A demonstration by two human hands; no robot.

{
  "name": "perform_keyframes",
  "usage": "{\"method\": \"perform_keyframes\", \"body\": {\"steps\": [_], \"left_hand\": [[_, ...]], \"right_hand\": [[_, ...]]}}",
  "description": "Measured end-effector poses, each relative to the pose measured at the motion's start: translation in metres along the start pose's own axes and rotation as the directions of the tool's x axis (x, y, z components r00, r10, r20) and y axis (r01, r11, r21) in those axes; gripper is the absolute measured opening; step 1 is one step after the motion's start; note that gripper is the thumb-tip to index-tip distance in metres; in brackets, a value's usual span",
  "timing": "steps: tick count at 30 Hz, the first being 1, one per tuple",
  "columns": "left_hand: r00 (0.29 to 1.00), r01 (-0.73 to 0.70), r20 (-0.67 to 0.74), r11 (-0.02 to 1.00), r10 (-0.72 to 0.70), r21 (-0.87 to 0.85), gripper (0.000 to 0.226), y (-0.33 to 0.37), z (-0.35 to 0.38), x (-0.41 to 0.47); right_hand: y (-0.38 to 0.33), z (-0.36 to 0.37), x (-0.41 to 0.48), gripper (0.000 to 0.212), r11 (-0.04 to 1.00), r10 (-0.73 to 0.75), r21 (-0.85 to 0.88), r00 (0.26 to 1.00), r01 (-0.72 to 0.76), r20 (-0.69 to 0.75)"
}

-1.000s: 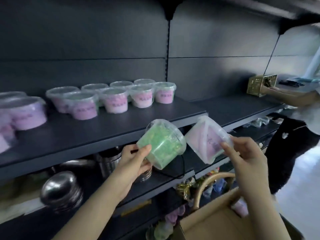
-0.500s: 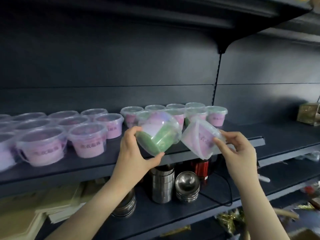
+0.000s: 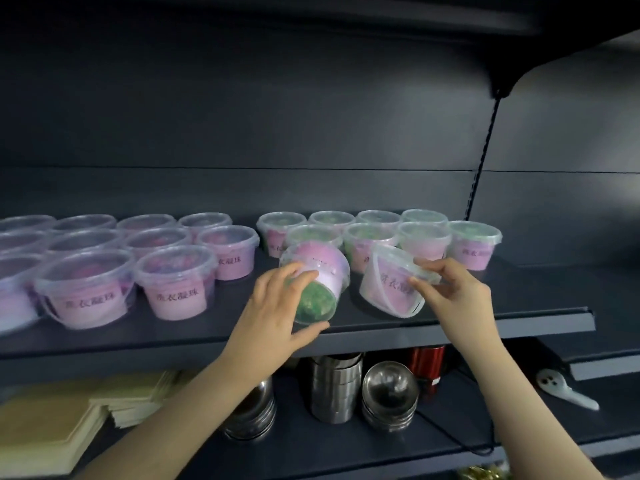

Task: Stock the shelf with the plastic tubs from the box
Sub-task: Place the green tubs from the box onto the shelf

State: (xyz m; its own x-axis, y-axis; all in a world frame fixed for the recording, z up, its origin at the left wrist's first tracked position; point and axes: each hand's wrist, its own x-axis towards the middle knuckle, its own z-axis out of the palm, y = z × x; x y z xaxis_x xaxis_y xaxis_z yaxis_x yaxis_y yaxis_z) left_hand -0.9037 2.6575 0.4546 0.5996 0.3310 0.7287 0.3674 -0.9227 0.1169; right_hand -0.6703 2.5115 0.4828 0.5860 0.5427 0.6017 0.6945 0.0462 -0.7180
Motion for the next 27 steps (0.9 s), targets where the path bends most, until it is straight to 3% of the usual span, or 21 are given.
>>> {"method": "perform_keyframes", "body": {"steps": [4, 7, 9, 12, 14, 21, 24, 27], "left_hand": [[0.983, 0.134, -0.092, 0.965, -0.158, -0.224, 0.052, 0.006, -0.01, 0.015], [0.967, 0.184, -0.153, 0.975, -0.202, -0.126, 0.046, -0.002, -0.012, 0.041], [0.97, 0.236, -0.048, 0.97, -0.239, -0.058, 0.047, -0.014, -0.01, 0.06], [0.899, 0.391, 0.293, 0.897, -0.325, -0.206, 0.054, -0.025, -0.01, 0.076], [0.851, 0.462, 0.399, 0.847, -0.341, -0.263, 0.054, -0.023, -0.009, 0.079], [0.95, 0.313, 0.123, 0.877, -0.288, -0.365, 0.059, 0.011, -0.005, 0.069], [0.972, 0.215, -0.032, 0.934, -0.234, -0.284, 0.066, 0.019, 0.004, 0.053], [0.985, 0.157, -0.06, 0.982, -0.164, -0.108, 0.055, 0.011, 0.018, 0.032]], "right_hand": [[0.019, -0.003, 0.015, 0.021, 0.996, -0.075, -0.032, 0.991, 0.079, 0.111], [0.028, -0.004, 0.025, 0.023, 0.981, -0.156, -0.072, 0.955, 0.179, 0.251], [0.031, -0.006, 0.032, 0.024, 0.981, -0.158, -0.063, 0.938, 0.186, 0.309], [0.035, -0.014, 0.039, 0.026, 0.989, -0.128, -0.015, 0.91, 0.146, 0.393], [0.037, -0.016, 0.04, 0.023, 0.992, -0.124, 0.03, 0.9, 0.123, 0.418], [0.045, -0.013, 0.042, 0.012, 0.985, -0.152, 0.132, 0.922, 0.111, 0.357], [0.047, -0.013, 0.042, 0.012, 0.98, -0.169, 0.159, 0.92, 0.119, 0.354], [0.048, -0.013, 0.043, 0.012, 0.977, -0.173, 0.183, 0.916, 0.112, 0.362]]}}
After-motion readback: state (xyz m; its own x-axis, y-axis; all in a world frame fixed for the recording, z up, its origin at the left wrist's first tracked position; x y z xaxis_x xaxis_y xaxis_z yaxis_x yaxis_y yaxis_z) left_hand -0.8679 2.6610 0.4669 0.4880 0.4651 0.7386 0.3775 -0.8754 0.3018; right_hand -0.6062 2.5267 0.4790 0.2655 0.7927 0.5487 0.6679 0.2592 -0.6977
